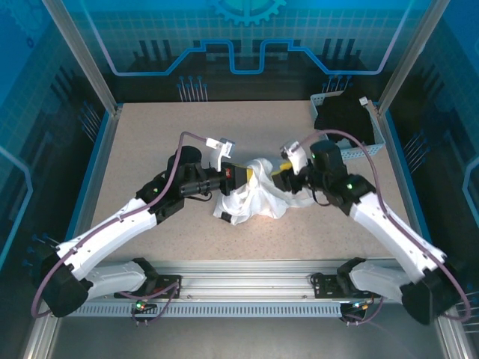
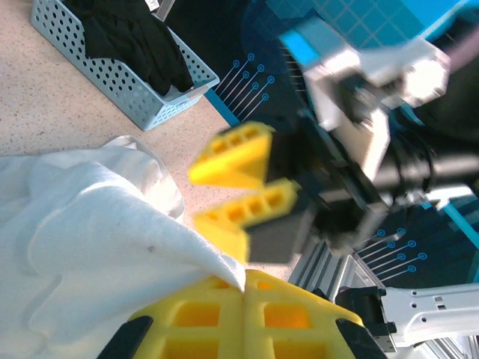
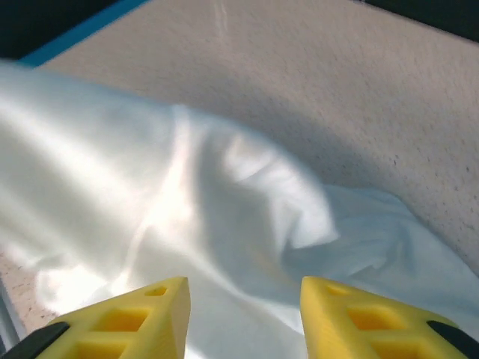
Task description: Fold the inside-out t-shirt
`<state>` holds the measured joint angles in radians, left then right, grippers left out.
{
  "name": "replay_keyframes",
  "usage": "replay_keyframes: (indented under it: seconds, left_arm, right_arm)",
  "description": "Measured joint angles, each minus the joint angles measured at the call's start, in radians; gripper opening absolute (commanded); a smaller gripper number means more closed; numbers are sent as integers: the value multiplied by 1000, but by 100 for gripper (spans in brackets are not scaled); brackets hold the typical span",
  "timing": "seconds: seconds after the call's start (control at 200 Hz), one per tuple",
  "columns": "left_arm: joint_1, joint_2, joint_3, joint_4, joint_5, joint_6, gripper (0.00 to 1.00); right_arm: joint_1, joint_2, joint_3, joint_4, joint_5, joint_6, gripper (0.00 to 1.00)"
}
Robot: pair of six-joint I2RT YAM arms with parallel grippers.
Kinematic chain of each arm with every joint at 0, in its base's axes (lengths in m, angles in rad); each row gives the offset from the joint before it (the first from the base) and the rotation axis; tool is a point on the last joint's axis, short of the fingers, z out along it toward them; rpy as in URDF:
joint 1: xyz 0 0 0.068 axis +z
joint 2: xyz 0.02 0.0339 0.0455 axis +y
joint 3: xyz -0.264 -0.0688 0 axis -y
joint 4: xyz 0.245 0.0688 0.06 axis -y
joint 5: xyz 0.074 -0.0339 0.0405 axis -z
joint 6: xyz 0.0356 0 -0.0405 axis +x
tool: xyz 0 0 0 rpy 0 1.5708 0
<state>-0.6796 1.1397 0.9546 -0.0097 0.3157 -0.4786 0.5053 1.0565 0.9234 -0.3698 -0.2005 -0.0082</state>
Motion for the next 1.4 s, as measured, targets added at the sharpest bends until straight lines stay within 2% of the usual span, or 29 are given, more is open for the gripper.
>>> replay_keyframes:
  seconds: [0.11,0.19,0.335,0.49,0.53,0.595,0.655,0.805,0.915,1.04,1.196,1.396]
  left_arm:
    - [0,0,0,-18,0,-15,0]
    - [0,0,0,-29,0,-21,0]
    - [0,-3,0,-39,0,-29,0]
    - [0,-11,0,-39,0,-45,0]
    - [0,-13,0,-41,0,-47,0]
    - [0,-19,0,-48,0,-47,0]
    - [2,-25,0,-56,-5,-47,0]
    - [40,-53,0,-87,-23,-47,0]
    - [109,-76,0,-101,-31,-56,0]
    - [177,-84,0,-121,-47,-65,0]
    - [197,-77,0,-176,-105,-44,0]
    - [198,17,2,-259,-201,17,23]
  right_arm:
    - [90,-131,-155,94,-10,16,49]
    - [140,-153,-245,176,-16,51,52]
    - [216,-68,-337,363,7,156,55]
    - [271,49,-354,554,45,246,55]
    - [280,70,-354,585,59,260,50]
    - [287,96,-354,619,85,275,28]
    - [288,101,-354,629,109,290,15]
    - [280,43,-355,592,129,249,0]
    - [243,-52,-357,557,76,224,0]
    - [190,-124,-358,549,-52,208,0]
    - [139,-130,-358,554,-203,211,0]
    - [108,-68,-353,604,-341,238,0]
